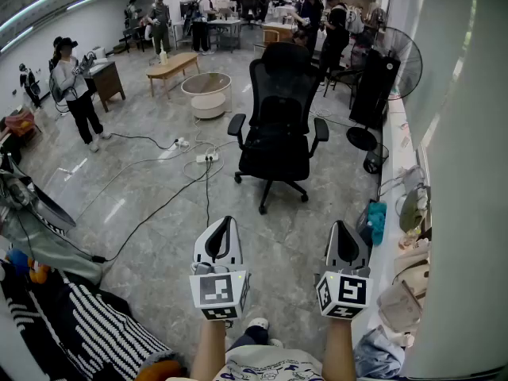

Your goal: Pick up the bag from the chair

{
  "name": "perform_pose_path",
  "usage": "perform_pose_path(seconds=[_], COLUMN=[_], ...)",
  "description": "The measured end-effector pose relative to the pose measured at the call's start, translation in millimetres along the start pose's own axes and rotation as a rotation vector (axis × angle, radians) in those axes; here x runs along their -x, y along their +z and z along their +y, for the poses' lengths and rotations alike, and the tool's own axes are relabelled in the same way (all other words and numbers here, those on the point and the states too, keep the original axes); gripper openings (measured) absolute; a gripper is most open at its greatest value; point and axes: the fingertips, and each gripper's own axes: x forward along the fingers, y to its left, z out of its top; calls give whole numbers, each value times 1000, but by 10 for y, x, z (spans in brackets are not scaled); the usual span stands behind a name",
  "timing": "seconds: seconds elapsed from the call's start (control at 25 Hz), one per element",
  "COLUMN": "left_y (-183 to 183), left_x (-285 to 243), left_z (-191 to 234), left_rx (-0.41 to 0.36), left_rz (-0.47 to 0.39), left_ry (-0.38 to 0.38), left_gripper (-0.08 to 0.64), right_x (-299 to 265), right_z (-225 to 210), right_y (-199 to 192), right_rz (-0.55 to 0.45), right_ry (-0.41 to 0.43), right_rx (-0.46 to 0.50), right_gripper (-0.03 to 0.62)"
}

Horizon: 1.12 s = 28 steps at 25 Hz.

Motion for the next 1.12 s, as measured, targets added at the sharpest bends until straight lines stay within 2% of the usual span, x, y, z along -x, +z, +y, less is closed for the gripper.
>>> perform_pose_path(seconds=[0.24, 0.68, 0.72, 0.76, 0.88, 0.96, 1.12], left_y=[-41, -28, -15, -1, 9, -13, -36], left_x=[-50, -196, -228, -265, -403, -513, -737], left_z=[0, 78, 95, 113, 196, 267, 428], left_rx=[4, 18, 24, 30, 37, 39, 35], left_rz=[1, -12, -18, -23, -31, -30, -20], left_ry=[-18, 4, 8, 10, 15, 12, 13], left_gripper=[14, 14, 16, 59, 177, 274, 301], right_x=[-37, -174, -205, -243, -391, -494, -706], right_z=[-8, -62, -70, -70, -32, -15, -3], right_y=[7, -30, -29, -29, -45, -66, -81], right_rz=[2, 1, -3, -4, -6, -10, -14], right_ry=[-5, -27, -26, -18, 16, 14, -5], right_rx=[-3, -21, -27, -31, -44, -45, -44], right_gripper=[14, 14, 15, 21, 181, 261, 321])
